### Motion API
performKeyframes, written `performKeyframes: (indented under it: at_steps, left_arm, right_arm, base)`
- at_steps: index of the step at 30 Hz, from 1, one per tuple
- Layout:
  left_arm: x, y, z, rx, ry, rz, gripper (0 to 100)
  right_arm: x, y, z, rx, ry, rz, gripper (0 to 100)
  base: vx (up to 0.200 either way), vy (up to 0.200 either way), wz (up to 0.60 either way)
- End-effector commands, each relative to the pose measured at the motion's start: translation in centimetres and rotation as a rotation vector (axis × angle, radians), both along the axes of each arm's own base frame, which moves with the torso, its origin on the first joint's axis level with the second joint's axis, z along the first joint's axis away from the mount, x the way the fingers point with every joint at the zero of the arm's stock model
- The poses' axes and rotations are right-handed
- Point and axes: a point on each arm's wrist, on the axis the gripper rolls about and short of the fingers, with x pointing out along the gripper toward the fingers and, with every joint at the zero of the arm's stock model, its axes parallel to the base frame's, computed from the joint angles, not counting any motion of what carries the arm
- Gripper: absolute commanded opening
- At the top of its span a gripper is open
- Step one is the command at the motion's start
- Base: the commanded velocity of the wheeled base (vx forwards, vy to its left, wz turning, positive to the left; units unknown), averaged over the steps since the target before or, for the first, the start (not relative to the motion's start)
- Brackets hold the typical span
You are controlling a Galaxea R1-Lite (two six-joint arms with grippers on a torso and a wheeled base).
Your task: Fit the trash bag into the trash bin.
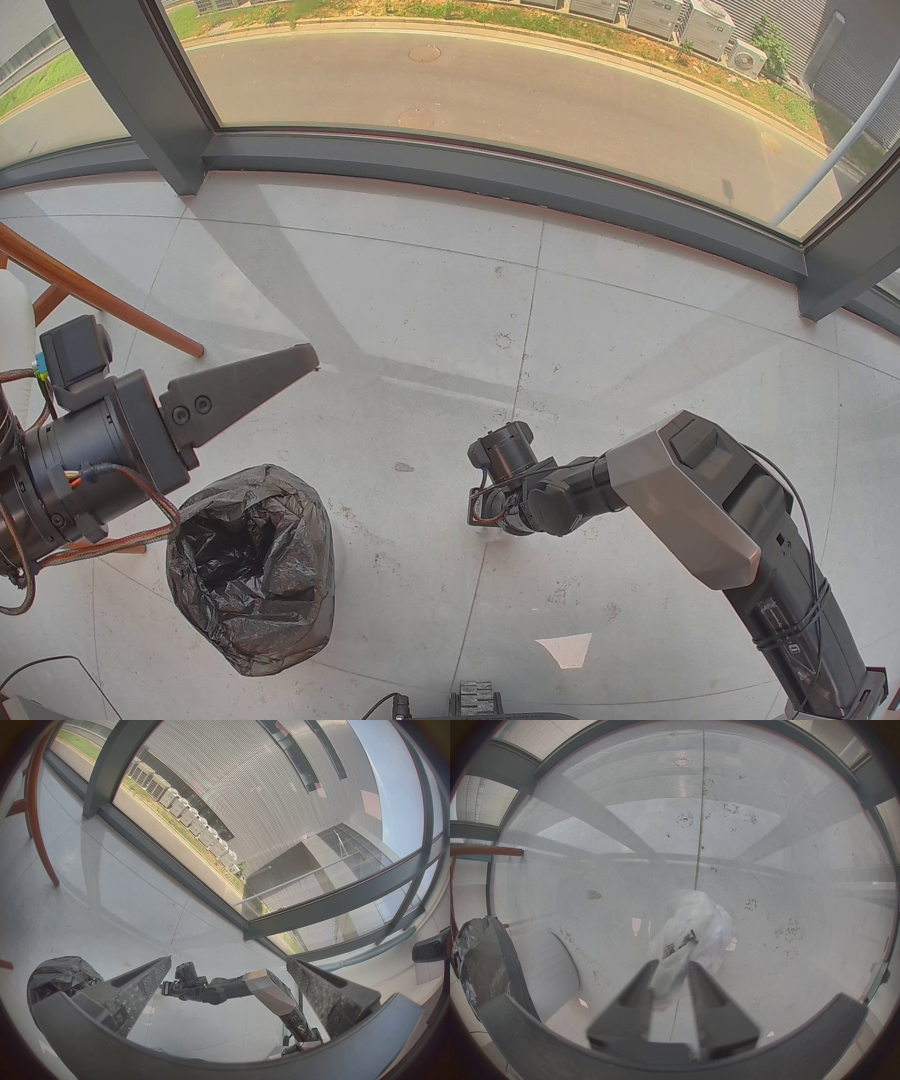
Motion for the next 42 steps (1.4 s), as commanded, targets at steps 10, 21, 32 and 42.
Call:
performKeyframes:
  at_steps: [10, 21, 32, 42]
  left_arm:
    - [0.0, 0.0, 0.2, -0.004, -0.005, 0.002, 100]
    - [-0.1, 0.1, 0.1, 0.027, -0.03, 0.003, 100]
    - [-1.6, 0.7, 0.9, 0.013, -0.081, -0.027, 100]
    - [-3.5, 1.3, 2.7, -0.076, -0.129, -0.081, 100]
  right_arm:
    - [-1.5, -0.2, 2.5, 0.0, 0.034, -0.015, 0]
    - [-10.9, -0.8, 16.6, 0.2, -0.014, 0.055, 0]
    - [-21.8, -4.5, 25.9, 0.504, 0.287, 0.243, 0]
    - [-24.5, -1.2, 24.1, 0.467, 0.413, 0.299, 0]
  base:
    - [0.0, 0.0, 0.0]
    - [0.0, 0.0, 0.0]
    - [0.0, 0.109, 0.0]
    - [0.0, 0.2, 0.0]
